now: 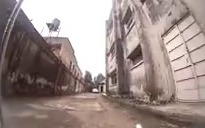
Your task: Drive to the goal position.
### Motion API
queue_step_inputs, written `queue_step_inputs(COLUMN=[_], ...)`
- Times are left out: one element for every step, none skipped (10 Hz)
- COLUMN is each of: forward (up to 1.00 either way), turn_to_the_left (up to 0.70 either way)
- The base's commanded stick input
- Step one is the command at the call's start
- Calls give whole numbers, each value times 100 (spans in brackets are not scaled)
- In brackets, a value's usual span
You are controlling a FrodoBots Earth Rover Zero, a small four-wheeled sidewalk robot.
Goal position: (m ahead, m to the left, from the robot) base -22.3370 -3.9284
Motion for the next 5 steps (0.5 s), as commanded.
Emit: queue_step_inputs(forward=[79, 79, 79, 79, 79], turn_to_the_left=[3, 3, 3, 3, 3])
